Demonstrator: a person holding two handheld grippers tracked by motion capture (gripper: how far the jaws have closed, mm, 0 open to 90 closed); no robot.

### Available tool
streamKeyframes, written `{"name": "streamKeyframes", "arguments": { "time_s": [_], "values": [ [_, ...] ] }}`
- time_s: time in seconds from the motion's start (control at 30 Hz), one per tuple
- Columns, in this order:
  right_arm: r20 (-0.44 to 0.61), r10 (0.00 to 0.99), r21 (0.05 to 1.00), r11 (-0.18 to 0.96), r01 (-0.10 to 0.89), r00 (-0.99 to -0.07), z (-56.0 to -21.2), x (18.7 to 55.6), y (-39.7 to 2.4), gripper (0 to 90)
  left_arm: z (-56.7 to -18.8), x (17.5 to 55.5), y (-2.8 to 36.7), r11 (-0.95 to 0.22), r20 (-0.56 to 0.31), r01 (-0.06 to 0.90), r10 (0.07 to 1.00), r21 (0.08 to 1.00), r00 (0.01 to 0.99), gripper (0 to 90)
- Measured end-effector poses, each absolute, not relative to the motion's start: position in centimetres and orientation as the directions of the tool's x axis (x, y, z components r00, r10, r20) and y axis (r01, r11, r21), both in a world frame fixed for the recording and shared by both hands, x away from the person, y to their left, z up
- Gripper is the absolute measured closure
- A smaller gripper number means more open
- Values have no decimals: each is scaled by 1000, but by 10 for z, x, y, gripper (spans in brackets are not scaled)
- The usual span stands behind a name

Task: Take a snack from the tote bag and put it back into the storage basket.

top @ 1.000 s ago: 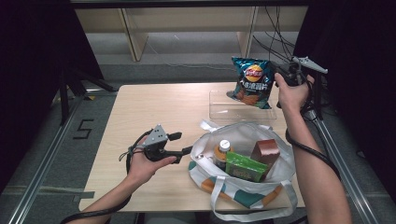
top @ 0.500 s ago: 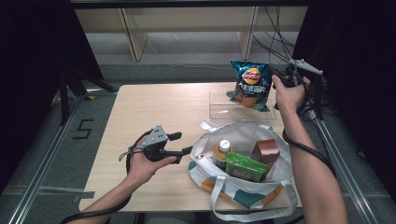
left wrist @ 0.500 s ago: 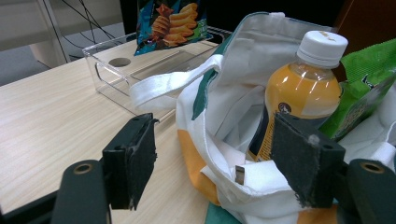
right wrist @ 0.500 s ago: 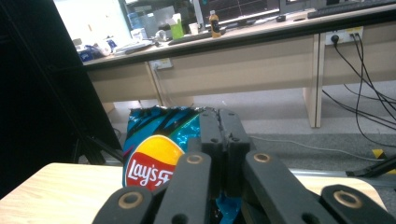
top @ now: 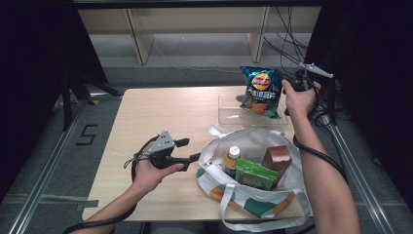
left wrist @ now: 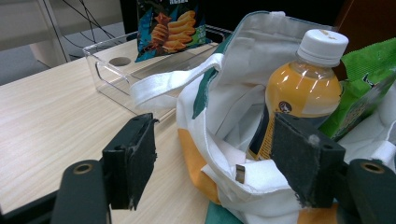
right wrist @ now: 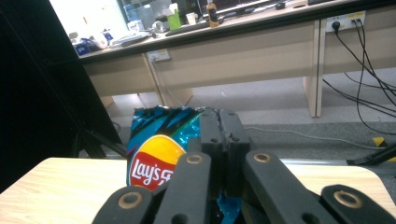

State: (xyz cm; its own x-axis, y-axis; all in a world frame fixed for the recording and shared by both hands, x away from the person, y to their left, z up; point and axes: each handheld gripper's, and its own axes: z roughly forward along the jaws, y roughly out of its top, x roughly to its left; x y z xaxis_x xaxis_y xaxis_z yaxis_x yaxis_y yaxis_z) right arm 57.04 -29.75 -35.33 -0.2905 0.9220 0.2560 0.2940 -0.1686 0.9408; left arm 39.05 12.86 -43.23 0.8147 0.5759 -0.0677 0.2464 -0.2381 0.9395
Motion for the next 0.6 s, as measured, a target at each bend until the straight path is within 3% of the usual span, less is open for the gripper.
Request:
{"name": "streamKeyframes", "arguments": {
  "time_s": [0.6],
  "values": [
    [247,929,935,-154,319,-276,-367,576,-302,900,-434,391,127,-236,-73,247,568,940,820,304]
  ]
}}
